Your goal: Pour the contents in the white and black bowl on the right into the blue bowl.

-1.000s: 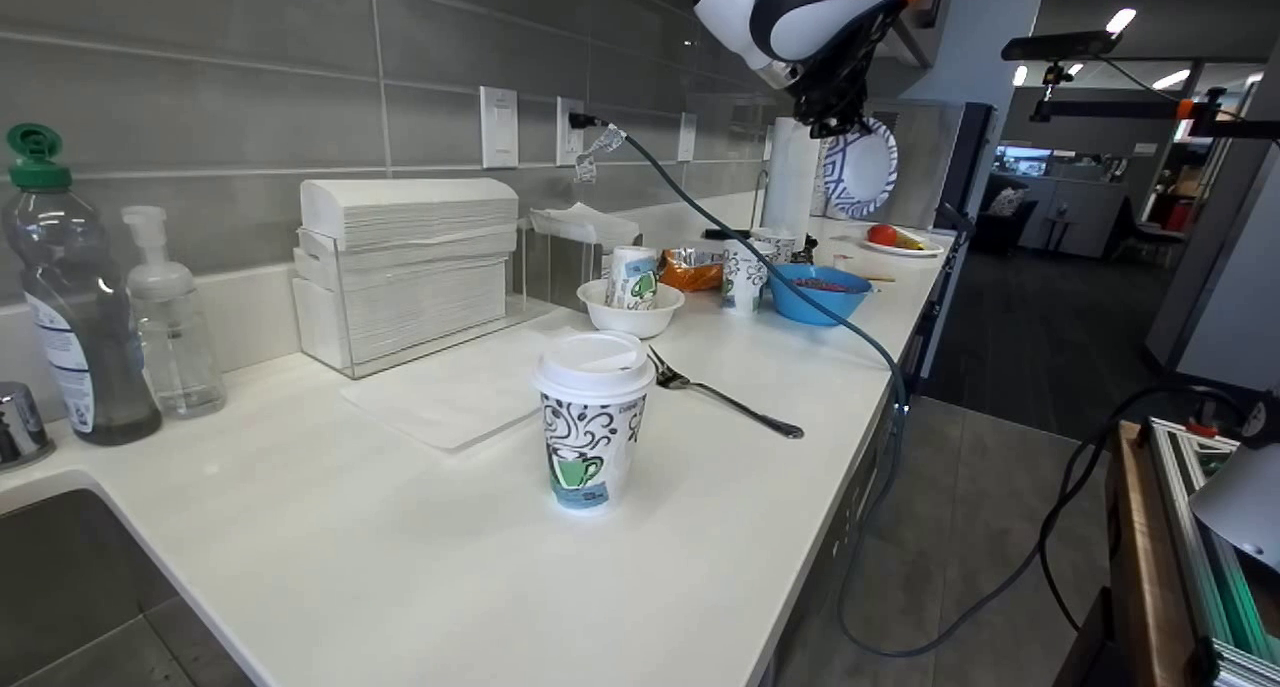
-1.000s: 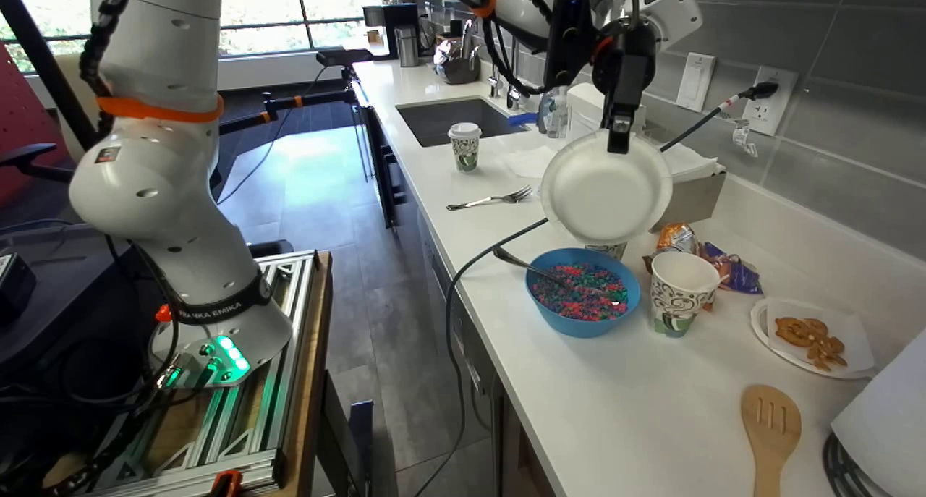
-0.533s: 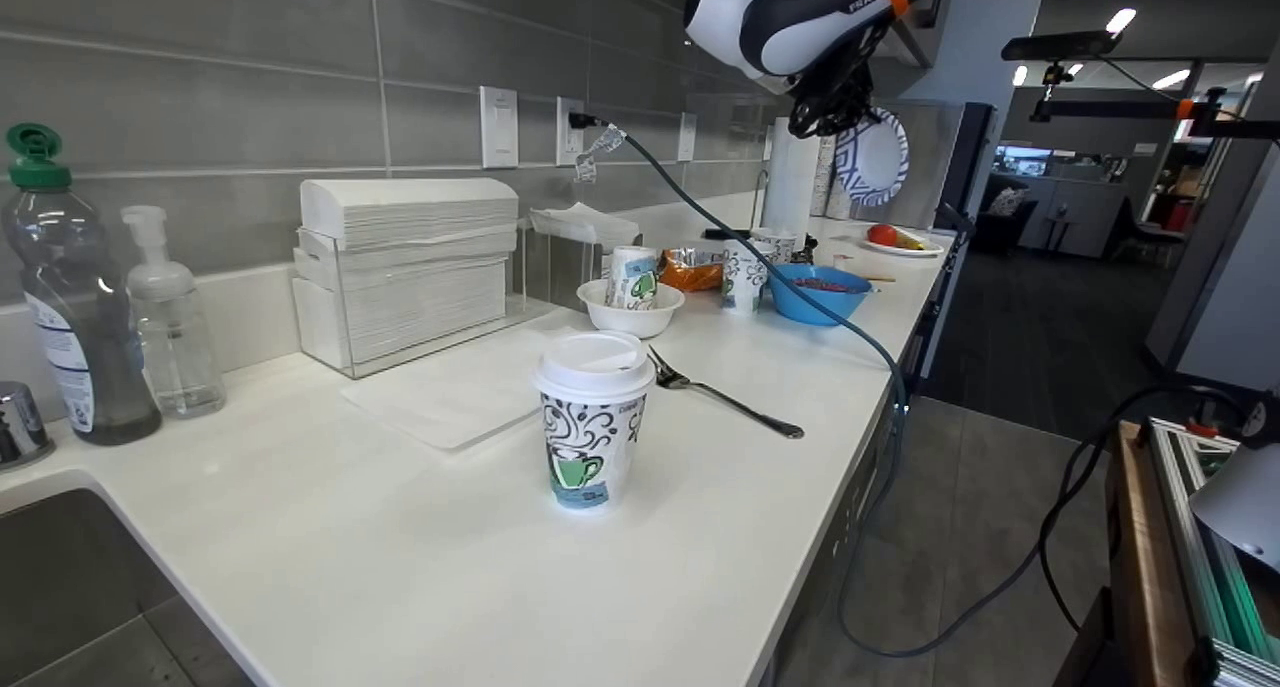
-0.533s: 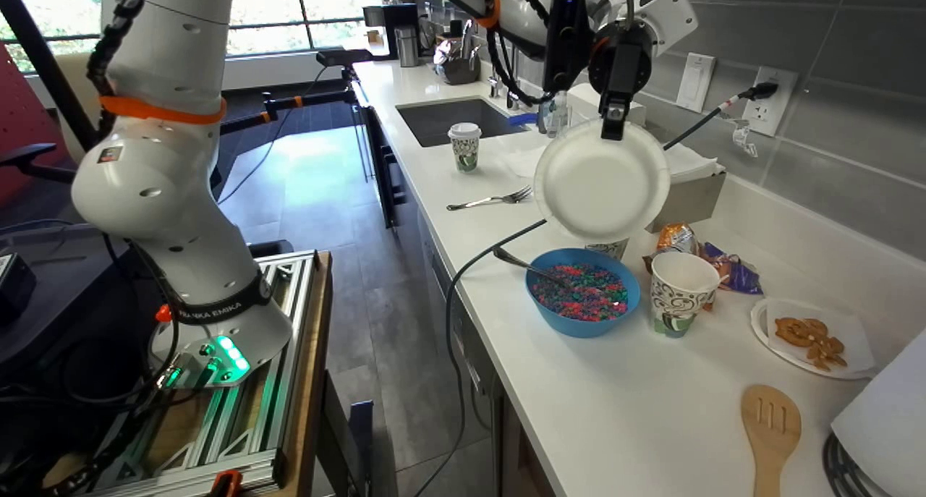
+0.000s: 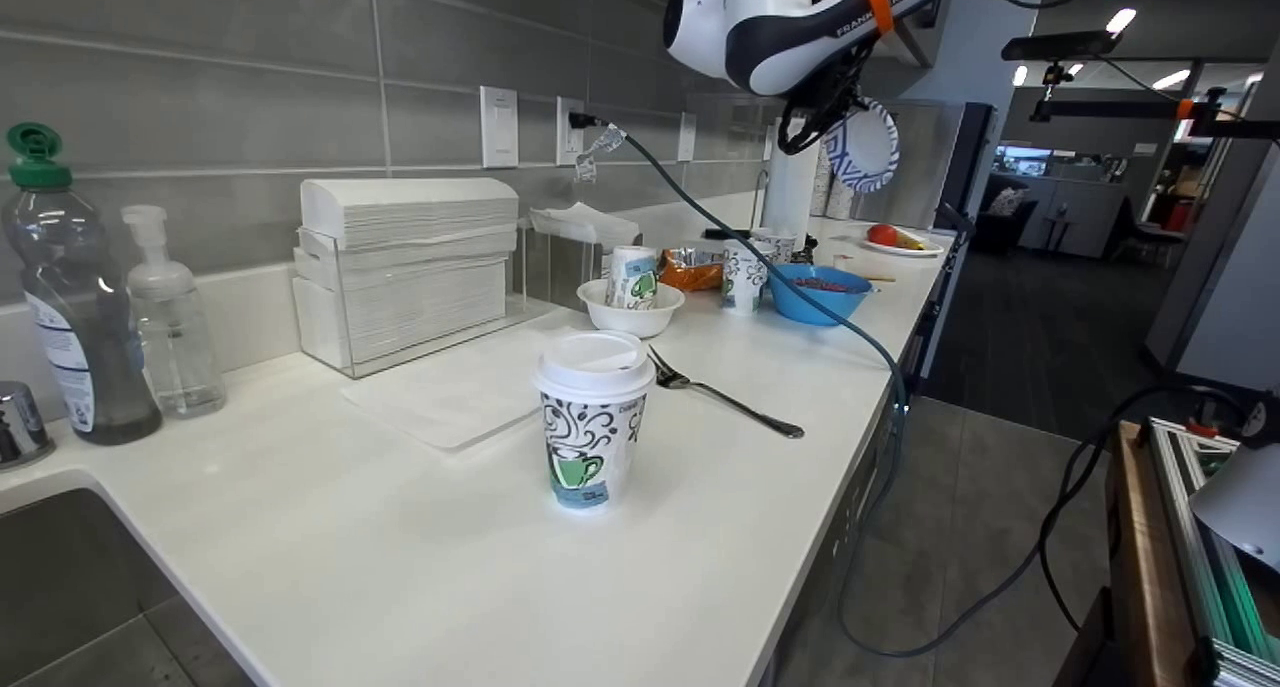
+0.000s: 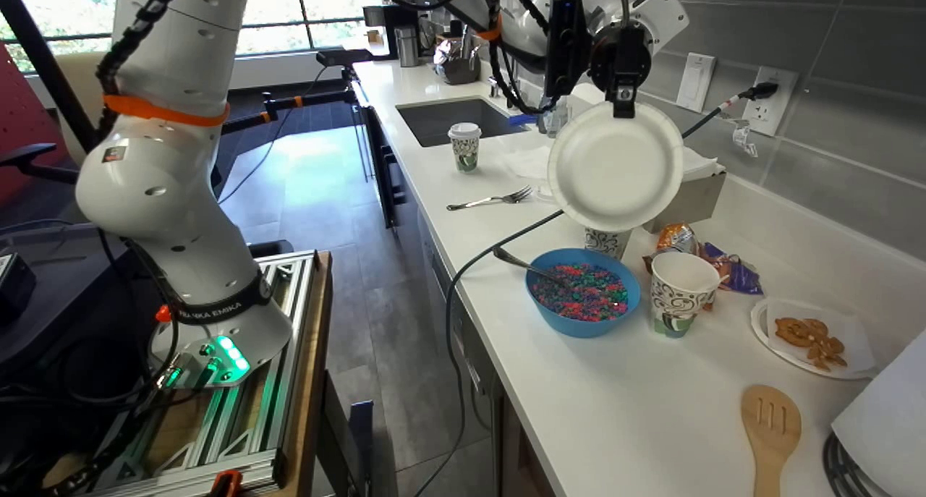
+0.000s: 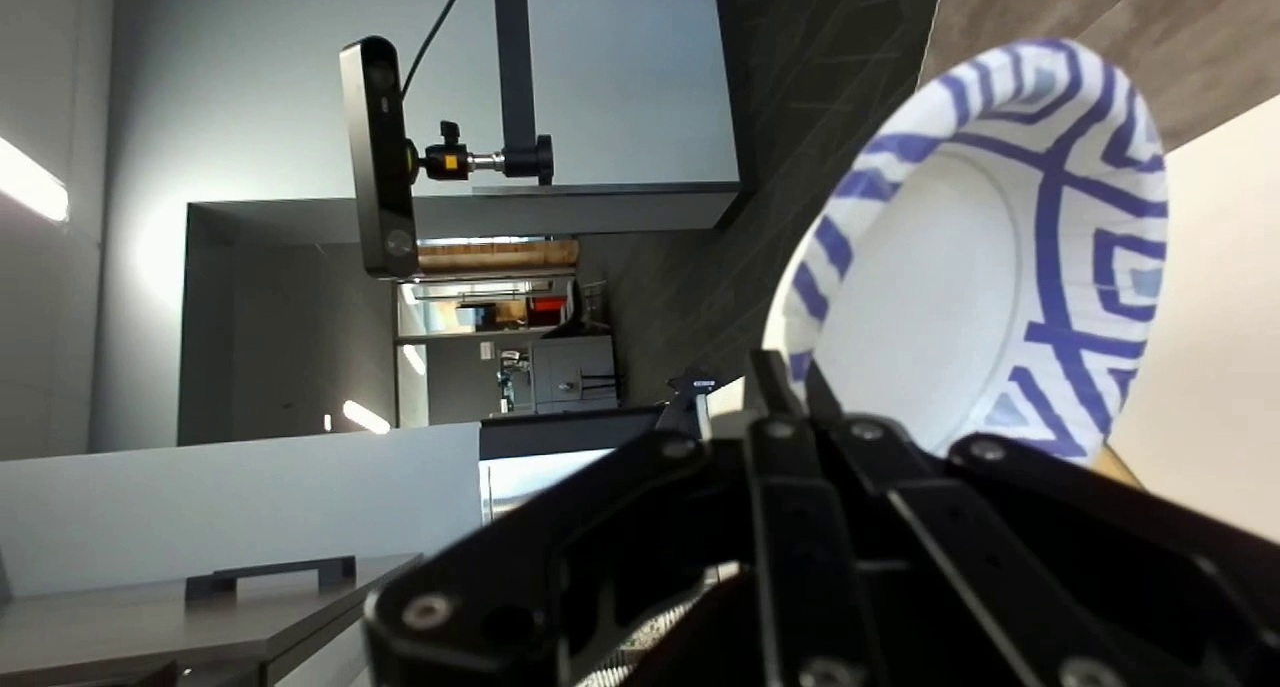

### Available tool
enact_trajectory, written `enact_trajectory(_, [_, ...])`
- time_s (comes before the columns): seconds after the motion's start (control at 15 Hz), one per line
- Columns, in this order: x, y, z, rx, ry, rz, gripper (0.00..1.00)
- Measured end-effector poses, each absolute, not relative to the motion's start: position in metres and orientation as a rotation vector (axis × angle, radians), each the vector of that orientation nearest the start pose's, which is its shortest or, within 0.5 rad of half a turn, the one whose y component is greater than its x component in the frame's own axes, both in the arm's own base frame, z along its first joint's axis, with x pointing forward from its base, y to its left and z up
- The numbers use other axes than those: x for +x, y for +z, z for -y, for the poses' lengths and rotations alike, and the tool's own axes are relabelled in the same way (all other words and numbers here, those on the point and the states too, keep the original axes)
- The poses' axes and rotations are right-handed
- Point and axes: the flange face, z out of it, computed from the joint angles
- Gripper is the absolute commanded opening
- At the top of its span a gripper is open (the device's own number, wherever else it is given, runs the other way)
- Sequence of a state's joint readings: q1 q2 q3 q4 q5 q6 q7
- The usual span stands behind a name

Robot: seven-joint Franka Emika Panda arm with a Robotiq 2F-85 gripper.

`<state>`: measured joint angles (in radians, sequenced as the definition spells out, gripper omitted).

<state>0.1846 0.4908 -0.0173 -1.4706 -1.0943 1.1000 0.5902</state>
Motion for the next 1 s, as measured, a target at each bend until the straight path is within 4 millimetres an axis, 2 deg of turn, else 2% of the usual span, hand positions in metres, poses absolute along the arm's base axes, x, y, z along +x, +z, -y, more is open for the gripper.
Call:
enact_trajectory(0.13, [0.627, 0.433, 0.016, 1.777, -0.298, 0.412, 0.0])
enact_trajectory(0.27, [0.631, 0.433, 0.031, 1.876, -0.271, 0.422, 0.0])
enact_trajectory(0.47, [0.625, 0.436, 0.072, 2.023, -0.208, 0.473, 0.0])
enact_trajectory(0.67, [0.611, 0.44, 0.111, 2.16, -0.112, 0.521, 0.0])
enact_trajectory(1.0, [0.581, 0.425, 0.168, 2.375, 0.06, 0.626, 0.0])
